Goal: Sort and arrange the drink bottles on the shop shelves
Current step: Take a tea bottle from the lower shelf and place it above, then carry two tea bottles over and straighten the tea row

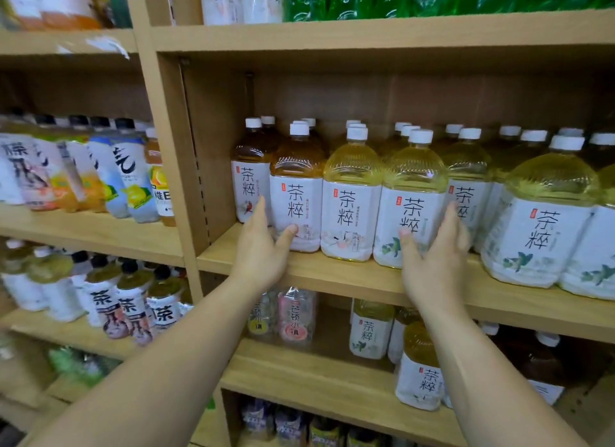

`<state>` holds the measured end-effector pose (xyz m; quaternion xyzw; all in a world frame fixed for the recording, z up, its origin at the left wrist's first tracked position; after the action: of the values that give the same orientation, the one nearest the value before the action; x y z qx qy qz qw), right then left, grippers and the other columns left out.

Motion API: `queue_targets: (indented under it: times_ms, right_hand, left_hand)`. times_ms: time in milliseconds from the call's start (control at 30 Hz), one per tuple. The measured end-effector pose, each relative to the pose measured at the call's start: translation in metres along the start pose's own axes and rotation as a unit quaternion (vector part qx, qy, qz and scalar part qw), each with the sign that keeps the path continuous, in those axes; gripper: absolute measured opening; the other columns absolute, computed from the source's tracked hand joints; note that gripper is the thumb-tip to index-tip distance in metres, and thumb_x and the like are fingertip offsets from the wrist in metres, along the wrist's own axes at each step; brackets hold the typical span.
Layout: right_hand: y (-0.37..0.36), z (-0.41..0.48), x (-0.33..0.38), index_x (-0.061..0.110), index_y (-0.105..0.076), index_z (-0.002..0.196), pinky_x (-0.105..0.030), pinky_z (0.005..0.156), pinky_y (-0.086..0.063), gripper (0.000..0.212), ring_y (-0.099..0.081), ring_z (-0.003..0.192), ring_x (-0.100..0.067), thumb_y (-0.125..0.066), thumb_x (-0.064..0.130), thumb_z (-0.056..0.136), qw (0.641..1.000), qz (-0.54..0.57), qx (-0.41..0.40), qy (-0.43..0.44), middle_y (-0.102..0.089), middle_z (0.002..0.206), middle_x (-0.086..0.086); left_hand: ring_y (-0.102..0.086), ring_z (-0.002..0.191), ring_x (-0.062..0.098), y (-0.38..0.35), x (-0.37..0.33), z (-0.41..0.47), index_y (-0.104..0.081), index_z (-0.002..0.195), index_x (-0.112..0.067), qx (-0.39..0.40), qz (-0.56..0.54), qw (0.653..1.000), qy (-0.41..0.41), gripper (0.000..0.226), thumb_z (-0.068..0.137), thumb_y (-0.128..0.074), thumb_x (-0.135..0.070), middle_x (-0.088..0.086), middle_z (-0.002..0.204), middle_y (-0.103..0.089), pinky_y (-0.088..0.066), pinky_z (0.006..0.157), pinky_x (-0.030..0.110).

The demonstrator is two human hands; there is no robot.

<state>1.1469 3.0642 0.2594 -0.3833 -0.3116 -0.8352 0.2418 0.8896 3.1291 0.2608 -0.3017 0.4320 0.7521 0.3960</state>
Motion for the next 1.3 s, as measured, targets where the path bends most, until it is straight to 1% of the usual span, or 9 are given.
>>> queue_targets:
  times_ms: [100, 200, 300, 500, 633, 833, 967, 1100, 1300]
  right_hand:
    - [-0.017, -0.036, 0.035, 0.027, -0.009, 0.16, -0.032, 0.116, -0.024, 0.088, -0.02, 0.152, -0.024, -0.065, 0.041, 0.093, 0.994, 0.005, -0.05, 0.098, -0.008, 0.166, -0.002]
    - [-0.052, -0.071, 0.065, 0.023, -0.025, 0.156, -0.032, 0.117, -0.02, 0.081, -0.019, 0.151, -0.023, -0.069, 0.037, 0.089, 0.986, 0.003, -0.028, 0.162, -0.018, 0.162, -0.006]
    - [-0.097, -0.101, 0.083, 0.024, -0.043, 0.146, -0.033, 0.116, -0.025, 0.065, -0.028, 0.145, -0.021, -0.071, 0.037, 0.089, 0.985, 0.009, 0.008, 0.172, -0.031, 0.153, -0.002]
    - [-0.197, -0.16, 0.143, 0.018, -0.058, 0.133, -0.017, 0.107, -0.024, 0.051, -0.043, 0.129, -0.017, -0.075, 0.029, 0.087, 0.973, 0.039, 0.091, 0.207, -0.047, 0.134, -0.001]
    - [-0.267, -0.193, 0.195, 0.019, -0.063, 0.125, -0.018, 0.101, -0.03, 0.039, -0.047, 0.124, -0.014, -0.073, 0.031, 0.089, 0.959, 0.036, 0.147, 0.24, -0.049, 0.127, 0.005]
    - [-0.387, -0.245, 0.233, 0.036, -0.055, 0.127, -0.023, 0.092, -0.037, 0.038, -0.045, 0.122, -0.008, -0.064, 0.05, 0.093, 0.933, -0.009, 0.327, 0.151, -0.037, 0.124, 0.019]
    - [-0.456, -0.28, 0.244, 0.033, -0.053, 0.131, -0.013, 0.084, -0.037, 0.042, -0.05, 0.098, 0.002, -0.066, 0.047, 0.094, 0.907, -0.006, 0.413, 0.084, -0.038, 0.128, 0.014]
    - [-0.516, -0.302, 0.247, 0.033, -0.052, 0.135, -0.031, 0.105, -0.04, 0.049, -0.043, 0.133, -0.013, -0.068, 0.048, 0.092, 0.893, -0.006, 0.447, 0.051, -0.039, 0.142, 0.008]
    - [-0.607, -0.305, 0.261, 0.031, -0.044, 0.144, -0.028, 0.103, -0.038, 0.064, -0.042, 0.133, -0.013, -0.07, 0.048, 0.089, 0.891, 0.02, 0.45, 0.048, -0.043, 0.143, 0.008]
  left_hand:
    - [-0.041, 0.141, 0.016, 0.027, 0.012, -0.017, -0.036, 0.154, -0.028, -0.04, 0.039, 0.998, -0.024, 0.067, 0.096, -0.066, -0.039, -0.004, 0.154, -0.043, -0.039, 0.117, 0.044]
    - [-0.051, 0.124, 0.01, 0.067, 0.035, -0.034, -0.057, 0.137, -0.022, -0.078, 0.071, 0.991, -0.082, 0.045, 0.094, -0.068, -0.031, -0.008, 0.13, -0.055, -0.047, 0.107, 0.041]
    - [-0.052, 0.115, 0.01, 0.111, 0.07, -0.045, -0.062, 0.127, -0.021, -0.093, 0.112, 0.986, -0.087, 0.034, 0.094, -0.069, -0.03, -0.012, 0.115, -0.054, -0.049, 0.1, 0.038]
    - [-0.053, 0.117, 0.013, 0.221, 0.164, -0.047, -0.061, 0.126, -0.022, -0.09, 0.177, 0.979, -0.039, 0.038, 0.092, -0.072, -0.035, -0.008, 0.119, -0.055, -0.044, 0.097, 0.031]
    - [-0.049, 0.125, 0.017, 0.299, 0.222, -0.027, -0.055, 0.137, -0.02, -0.064, 0.221, 0.973, 0.008, 0.055, 0.09, -0.071, -0.044, -0.001, 0.131, -0.053, -0.042, 0.102, 0.034]
    - [-0.048, 0.129, 0.026, 0.395, 0.305, -0.012, -0.051, 0.14, -0.021, -0.032, 0.279, 0.957, 0.077, 0.065, 0.086, -0.072, -0.051, 0.002, 0.137, -0.052, -0.045, 0.103, 0.042]
    - [-0.055, 0.124, 0.026, 0.446, 0.361, -0.006, -0.047, 0.142, -0.023, -0.028, 0.286, 0.948, 0.138, 0.073, 0.083, -0.07, -0.06, 0.002, 0.138, -0.053, -0.049, 0.1, 0.045]
    - [-0.049, 0.129, 0.027, 0.473, 0.409, 0.006, -0.048, 0.143, -0.021, -0.022, 0.289, 0.942, 0.17, 0.073, 0.083, -0.072, -0.056, 0.005, 0.138, -0.051, -0.045, 0.105, 0.043]
    - [-0.047, 0.131, 0.026, 0.481, 0.459, 0.055, -0.043, 0.145, -0.02, -0.012, 0.288, 0.939, 0.187, 0.075, 0.084, -0.074, -0.05, 0.005, 0.139, -0.049, -0.042, 0.103, 0.038]
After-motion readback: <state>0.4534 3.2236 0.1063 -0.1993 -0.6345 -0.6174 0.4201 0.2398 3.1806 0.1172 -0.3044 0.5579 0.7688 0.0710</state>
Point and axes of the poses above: each hand's wrist, its own z-axis towards the middle knuckle, its own y-axis out of the back of the hand, x = y × z, the point moved 3 cm from there along z, towards the middle knuckle
